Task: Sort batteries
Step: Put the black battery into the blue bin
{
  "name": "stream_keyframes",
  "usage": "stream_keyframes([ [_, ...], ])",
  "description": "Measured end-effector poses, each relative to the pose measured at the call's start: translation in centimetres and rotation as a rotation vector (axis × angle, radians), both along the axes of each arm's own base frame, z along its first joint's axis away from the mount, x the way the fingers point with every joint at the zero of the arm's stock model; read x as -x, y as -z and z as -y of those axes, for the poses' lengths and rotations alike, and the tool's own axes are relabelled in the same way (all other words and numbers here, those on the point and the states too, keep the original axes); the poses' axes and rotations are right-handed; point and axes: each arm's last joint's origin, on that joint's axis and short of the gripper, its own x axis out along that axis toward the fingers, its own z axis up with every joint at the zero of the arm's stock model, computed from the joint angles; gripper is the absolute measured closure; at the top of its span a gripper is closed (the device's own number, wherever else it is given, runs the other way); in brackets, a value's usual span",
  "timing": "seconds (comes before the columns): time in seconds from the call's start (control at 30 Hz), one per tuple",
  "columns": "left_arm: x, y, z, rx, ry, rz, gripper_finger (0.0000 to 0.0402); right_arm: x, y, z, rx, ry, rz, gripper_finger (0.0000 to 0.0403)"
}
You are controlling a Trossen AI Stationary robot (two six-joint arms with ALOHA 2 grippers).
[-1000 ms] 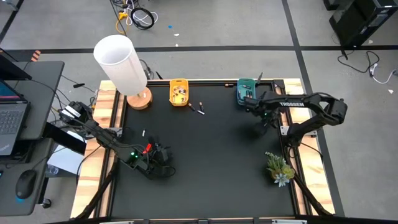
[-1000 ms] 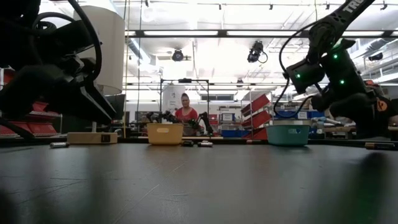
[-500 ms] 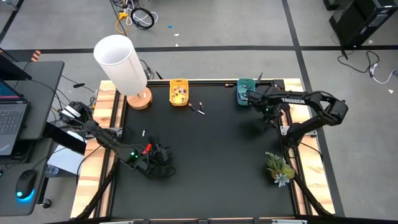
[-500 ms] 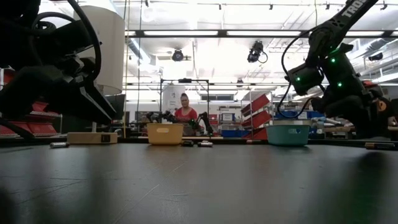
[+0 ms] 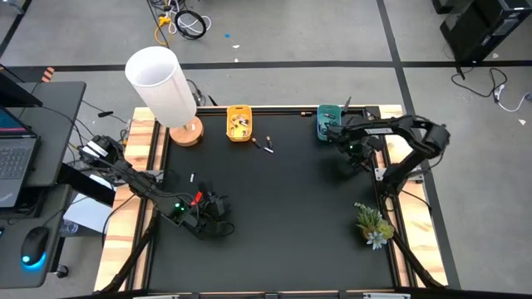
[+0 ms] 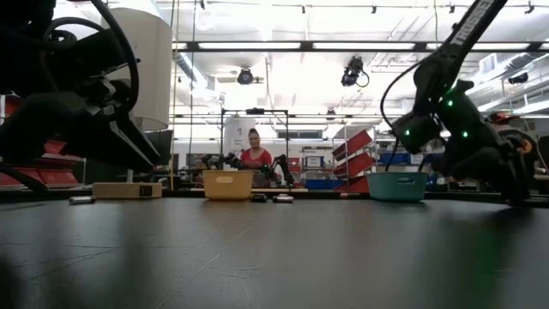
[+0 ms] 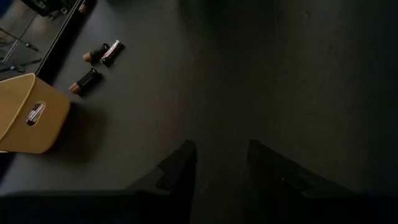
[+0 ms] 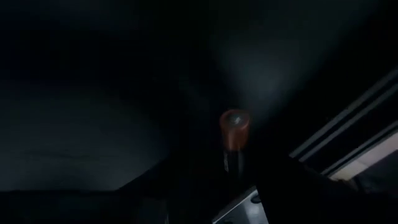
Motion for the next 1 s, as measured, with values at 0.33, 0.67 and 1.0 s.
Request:
stream_keyframes([
  [0.33, 0.1, 0.1, 0.0, 0.000, 0.007, -0.018, 0.0254, -0.4, 1.4, 0.0, -0.079, -0.014, -0.051, 0.0253],
  [0.67, 0.2, 0.2, -0.1, -0.009, 0.007, -0.033, 0.0254, -1.7, 1.5, -1.5, -0.079, -0.102, -0.019, 0.0324],
  [1.0, 0.2, 0.2, -0.1, -0.029, 0.024, -0.045, 0.0254, -1.9, 1.4, -2.0, -0.060, -0.112, -0.037, 0.0340],
])
